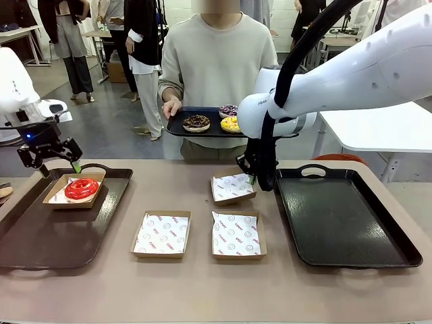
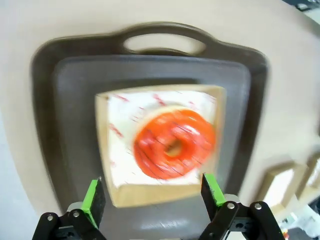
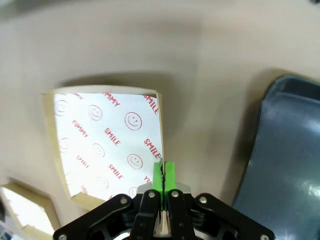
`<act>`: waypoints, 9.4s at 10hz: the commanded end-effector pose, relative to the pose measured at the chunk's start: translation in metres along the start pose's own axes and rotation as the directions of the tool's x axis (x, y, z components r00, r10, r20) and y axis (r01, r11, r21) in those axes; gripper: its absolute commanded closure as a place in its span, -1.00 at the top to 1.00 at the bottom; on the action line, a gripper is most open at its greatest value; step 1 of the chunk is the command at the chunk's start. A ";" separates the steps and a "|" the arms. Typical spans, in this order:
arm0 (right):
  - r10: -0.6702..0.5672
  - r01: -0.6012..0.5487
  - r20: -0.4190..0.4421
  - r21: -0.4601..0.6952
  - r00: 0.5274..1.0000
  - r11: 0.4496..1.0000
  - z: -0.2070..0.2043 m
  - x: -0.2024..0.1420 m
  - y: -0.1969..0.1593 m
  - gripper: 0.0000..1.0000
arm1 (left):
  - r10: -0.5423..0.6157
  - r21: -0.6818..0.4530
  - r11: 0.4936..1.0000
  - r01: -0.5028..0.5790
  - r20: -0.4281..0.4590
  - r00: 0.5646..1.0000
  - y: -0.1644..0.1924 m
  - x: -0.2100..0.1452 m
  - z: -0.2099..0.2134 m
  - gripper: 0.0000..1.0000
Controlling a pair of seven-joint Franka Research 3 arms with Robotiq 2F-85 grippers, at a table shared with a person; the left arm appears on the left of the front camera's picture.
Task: Individually package the donuts and arrange them on the tray.
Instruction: Place the picked Paper togo box on the Handle tray while simultaneously picking up another Paper togo box from the table with the other hand.
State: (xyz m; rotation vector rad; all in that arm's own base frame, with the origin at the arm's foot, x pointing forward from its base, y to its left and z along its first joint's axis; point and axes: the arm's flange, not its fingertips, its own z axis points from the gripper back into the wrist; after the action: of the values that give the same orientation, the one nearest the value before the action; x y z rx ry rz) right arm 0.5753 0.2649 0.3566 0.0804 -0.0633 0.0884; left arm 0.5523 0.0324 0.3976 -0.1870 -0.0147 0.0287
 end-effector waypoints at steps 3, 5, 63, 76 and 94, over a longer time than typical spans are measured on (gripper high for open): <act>-0.048 0.048 0.036 -0.019 0.998 0.999 0.076 -0.026 -0.017 -1.00 | -0.071 -0.397 0.914 0.084 0.049 0.996 0.037 -0.075 0.081 1.00; -0.056 0.057 0.053 -0.024 0.997 0.998 0.102 -0.031 -0.021 -1.00 | -0.041 -0.575 0.816 0.067 0.058 0.997 0.069 -0.110 0.108 1.00; -0.200 0.202 0.078 -0.024 0.977 0.979 0.116 -0.055 -0.255 -0.97 | -0.010 -0.058 0.998 0.002 -0.130 0.991 -0.130 -0.106 0.022 1.00; -0.200 0.197 -0.053 -0.057 0.978 0.979 0.079 -0.030 -0.256 -0.97 | -0.114 0.139 0.983 0.123 -0.073 0.991 -0.223 -0.153 -0.090 1.00; -0.177 0.172 -0.065 -0.073 0.982 0.982 0.070 -0.017 -0.258 -0.97 | -0.130 0.104 0.984 0.142 -0.109 0.985 -0.235 -0.156 -0.108 1.00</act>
State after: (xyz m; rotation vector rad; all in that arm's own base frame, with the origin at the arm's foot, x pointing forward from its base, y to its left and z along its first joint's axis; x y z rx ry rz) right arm 0.5675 0.0020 0.4075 0.0215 0.0187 -0.1040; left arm 0.4012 -0.2248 0.3347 -0.0756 0.0674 -0.1131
